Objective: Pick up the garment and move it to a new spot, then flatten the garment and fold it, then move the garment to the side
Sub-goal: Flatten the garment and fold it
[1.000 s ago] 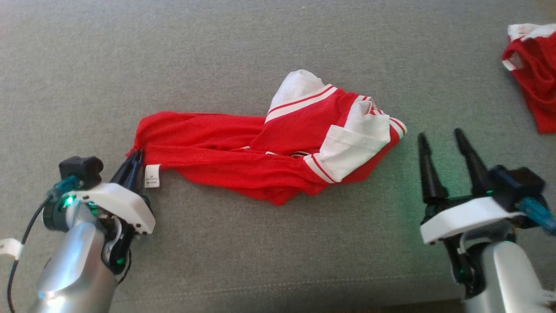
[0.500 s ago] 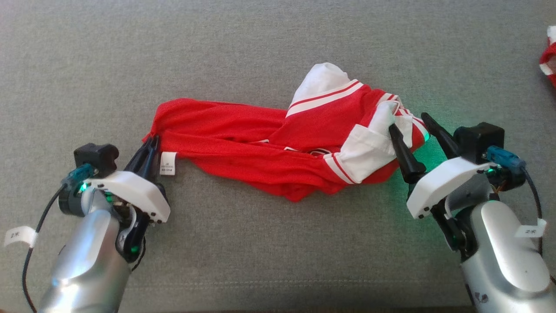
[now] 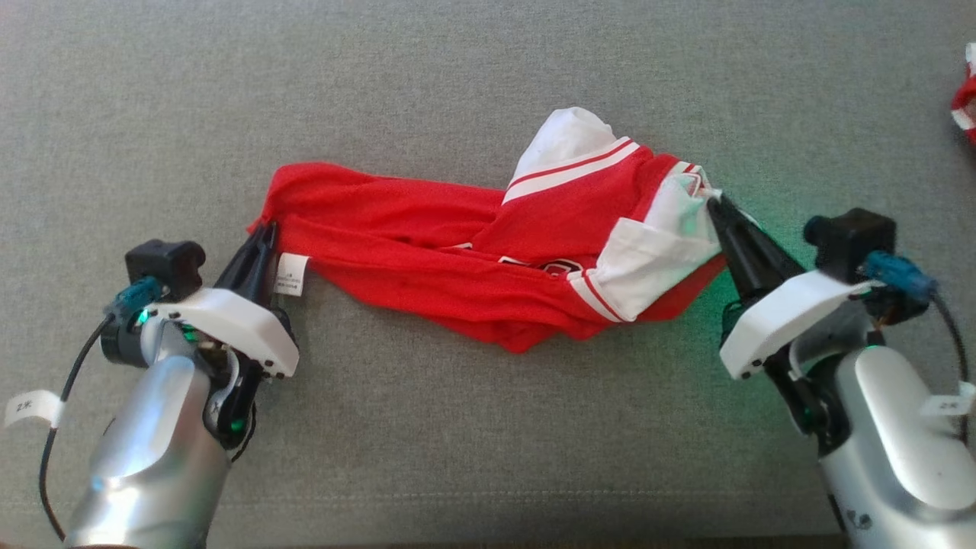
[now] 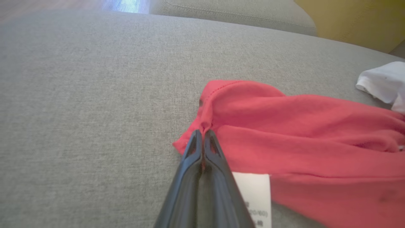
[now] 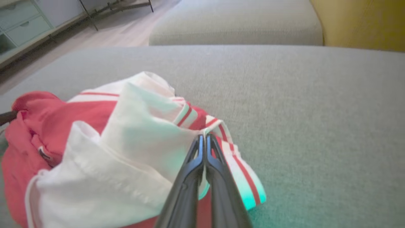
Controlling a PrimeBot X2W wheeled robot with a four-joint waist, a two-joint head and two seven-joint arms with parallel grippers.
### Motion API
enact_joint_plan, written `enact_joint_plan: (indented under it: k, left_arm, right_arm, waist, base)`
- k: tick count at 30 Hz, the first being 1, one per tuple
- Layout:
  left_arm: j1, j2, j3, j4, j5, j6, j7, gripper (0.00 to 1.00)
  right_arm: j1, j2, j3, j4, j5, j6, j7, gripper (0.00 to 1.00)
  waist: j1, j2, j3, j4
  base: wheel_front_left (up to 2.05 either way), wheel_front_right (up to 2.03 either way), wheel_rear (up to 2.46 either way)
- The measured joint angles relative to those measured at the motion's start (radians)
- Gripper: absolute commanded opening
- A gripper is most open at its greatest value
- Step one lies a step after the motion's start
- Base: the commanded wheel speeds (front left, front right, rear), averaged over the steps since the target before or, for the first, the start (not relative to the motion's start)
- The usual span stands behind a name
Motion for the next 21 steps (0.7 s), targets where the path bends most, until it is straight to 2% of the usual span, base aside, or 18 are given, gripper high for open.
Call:
enact_joint_plan:
  k: [9,21]
  left_arm:
    - [0.001,0.013,0.017,-0.102,0.011,0.029,-0.021,0.00]
    - [-0.010,0.046,0.043,-0.499,0.072,0.088,-0.025,0.00]
  right_arm:
    - [0.037,0.002,-0.092,-0.133,-0.010,0.000,-0.062,0.00]
    - [-0.018,-0.003,-0.213,-0.330,-0.045,0.000,-0.121,0.00]
  waist:
    - [0.0000,0.0000,-0.015,-0.011]
    - [0.0000,0.0000,-0.095,-0.020]
  base:
    - [0.00,0.00,0.00]
    - [0.00,0.00,0.00]
